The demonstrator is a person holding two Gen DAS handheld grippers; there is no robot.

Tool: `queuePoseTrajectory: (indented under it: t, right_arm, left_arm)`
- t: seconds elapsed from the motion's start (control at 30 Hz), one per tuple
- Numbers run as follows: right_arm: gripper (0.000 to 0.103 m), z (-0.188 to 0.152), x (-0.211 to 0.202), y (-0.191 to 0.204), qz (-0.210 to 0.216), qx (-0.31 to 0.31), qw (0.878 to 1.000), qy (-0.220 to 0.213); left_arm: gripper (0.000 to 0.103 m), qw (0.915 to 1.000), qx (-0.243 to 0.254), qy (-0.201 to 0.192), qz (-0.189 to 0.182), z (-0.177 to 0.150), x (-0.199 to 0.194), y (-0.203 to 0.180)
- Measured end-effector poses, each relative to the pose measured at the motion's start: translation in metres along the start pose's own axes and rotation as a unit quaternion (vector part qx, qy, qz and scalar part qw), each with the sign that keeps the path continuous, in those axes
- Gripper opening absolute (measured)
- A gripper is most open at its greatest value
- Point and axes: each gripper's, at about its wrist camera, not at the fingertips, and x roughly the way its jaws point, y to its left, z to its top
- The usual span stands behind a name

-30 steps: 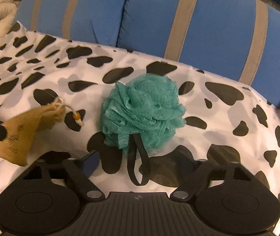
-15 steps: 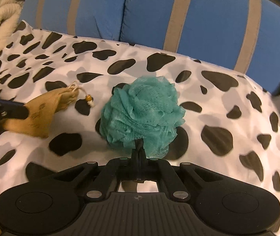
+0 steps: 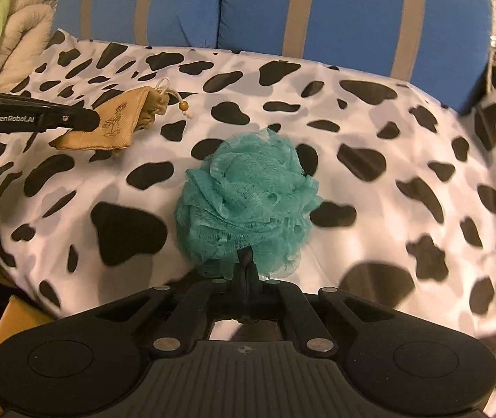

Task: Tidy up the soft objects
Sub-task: 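Grasp the teal mesh sponge with the right tool and lift it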

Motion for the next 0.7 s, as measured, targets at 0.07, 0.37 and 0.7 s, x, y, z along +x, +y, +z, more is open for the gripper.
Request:
queuePoseTrajectory:
  t: [0.07,0.37,0.7]
  right_arm:
    - [0.002,-0.006,-0.011,0.000,0.002,0.004,1.000,-0.012]
    - [0.002,-0.016,-0.025,0.005,0.003,-0.001,1.000,-0.019]
    - [0.075,-0.019,-0.002,0.017,0.001,-0.020,1.000,0.024]
  left_arm:
    - [0.004,1.0000,0.000,-0.001,-0.002,-0.004,-0.007,-0.005]
    - [0.004,1.0000,-0.002,0.001,-0.007,-0.027,-0.036,-0.021]
    - [0.004,0.9998,-0.004,0.009,-0.014,-0.041,-0.048,-0.023]
